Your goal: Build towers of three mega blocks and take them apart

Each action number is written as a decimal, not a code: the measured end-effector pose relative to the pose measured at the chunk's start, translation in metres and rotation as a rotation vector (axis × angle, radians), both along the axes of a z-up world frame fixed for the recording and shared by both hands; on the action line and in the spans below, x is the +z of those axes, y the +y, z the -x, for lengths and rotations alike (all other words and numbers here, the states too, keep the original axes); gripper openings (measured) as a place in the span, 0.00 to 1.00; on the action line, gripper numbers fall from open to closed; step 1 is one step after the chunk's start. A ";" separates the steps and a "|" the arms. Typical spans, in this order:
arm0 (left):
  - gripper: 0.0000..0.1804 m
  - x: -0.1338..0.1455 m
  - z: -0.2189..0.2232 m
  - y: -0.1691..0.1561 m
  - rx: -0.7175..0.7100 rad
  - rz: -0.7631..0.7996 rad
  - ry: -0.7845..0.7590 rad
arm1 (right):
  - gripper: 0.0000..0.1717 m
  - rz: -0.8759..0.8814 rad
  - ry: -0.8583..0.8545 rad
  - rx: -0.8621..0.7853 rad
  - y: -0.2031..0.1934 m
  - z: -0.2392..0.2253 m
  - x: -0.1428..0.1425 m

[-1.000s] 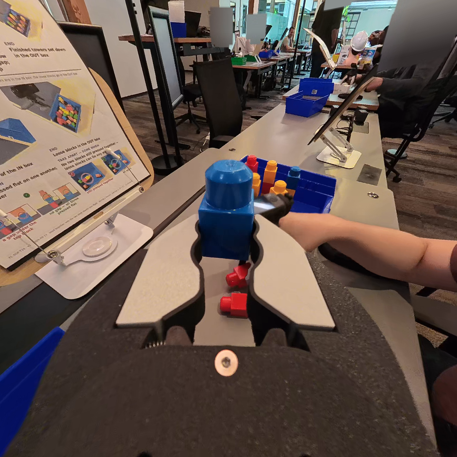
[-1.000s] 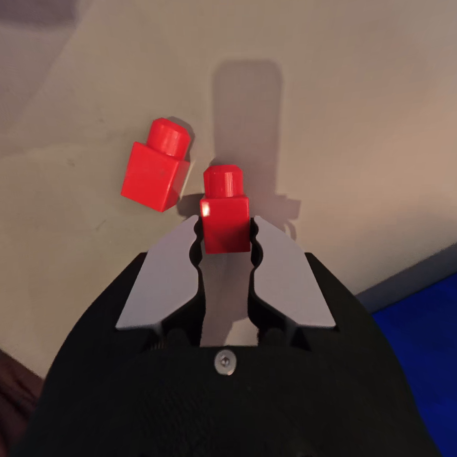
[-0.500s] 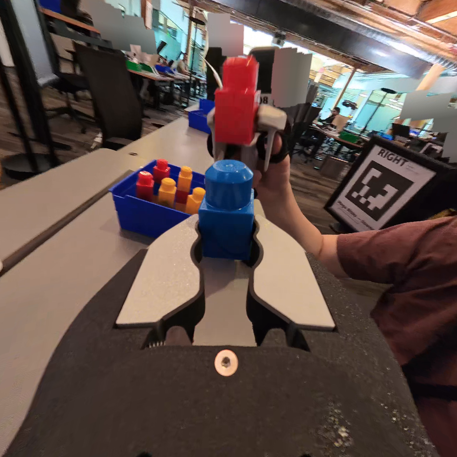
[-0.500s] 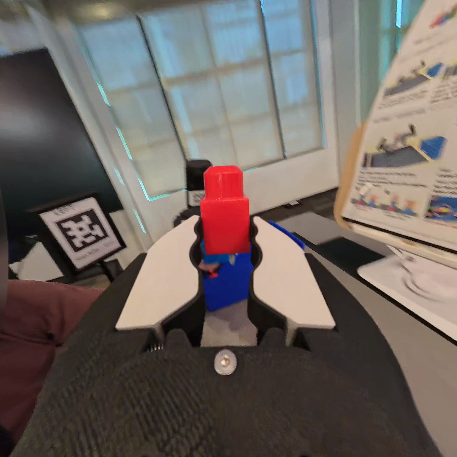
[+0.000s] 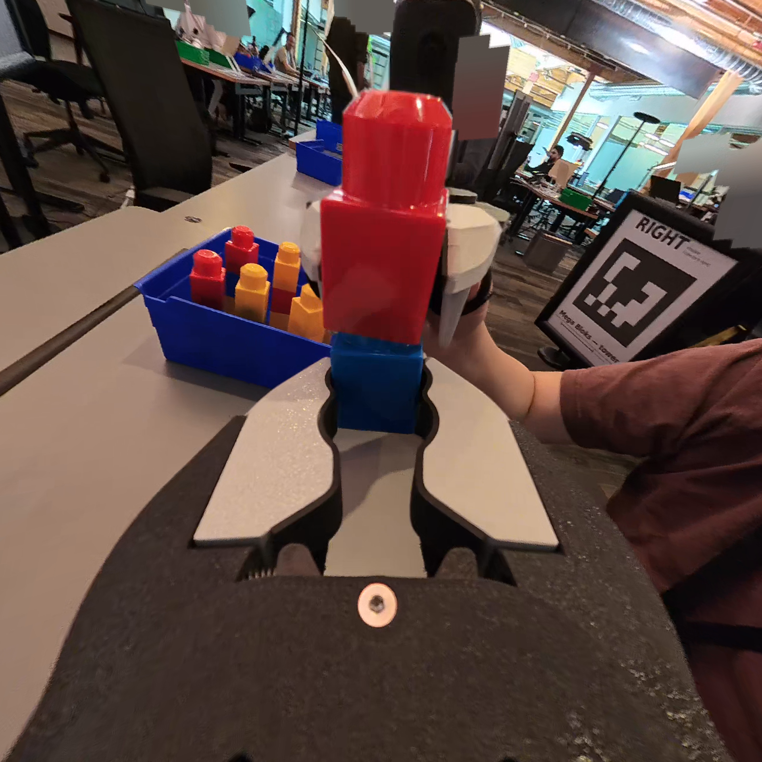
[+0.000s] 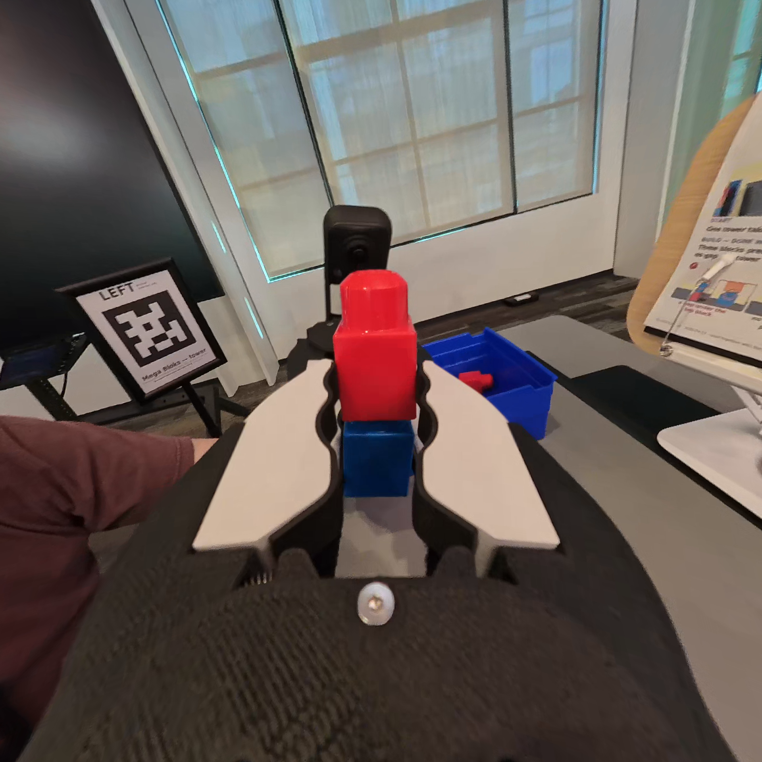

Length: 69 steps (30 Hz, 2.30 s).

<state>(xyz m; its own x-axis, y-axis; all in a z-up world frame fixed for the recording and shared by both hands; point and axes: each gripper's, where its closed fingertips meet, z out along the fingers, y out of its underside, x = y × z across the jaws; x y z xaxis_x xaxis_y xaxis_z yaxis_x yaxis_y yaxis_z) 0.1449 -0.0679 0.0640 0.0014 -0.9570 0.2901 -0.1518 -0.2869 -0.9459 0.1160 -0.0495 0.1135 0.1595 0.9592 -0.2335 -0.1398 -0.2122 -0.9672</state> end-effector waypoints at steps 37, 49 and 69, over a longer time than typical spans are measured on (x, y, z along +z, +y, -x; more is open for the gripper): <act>0.20 -0.030 0.001 -0.015 -0.093 0.038 0.239 | 0.22 0.125 -0.158 0.143 -0.012 0.006 -0.028; 0.20 -0.040 0.002 -0.017 -0.109 0.008 0.305 | 0.22 0.046 -0.245 0.161 -0.018 0.006 -0.037; 0.20 0.023 0.130 0.095 0.641 -0.230 0.222 | 0.29 0.289 -0.665 -0.329 0.048 -0.008 -0.130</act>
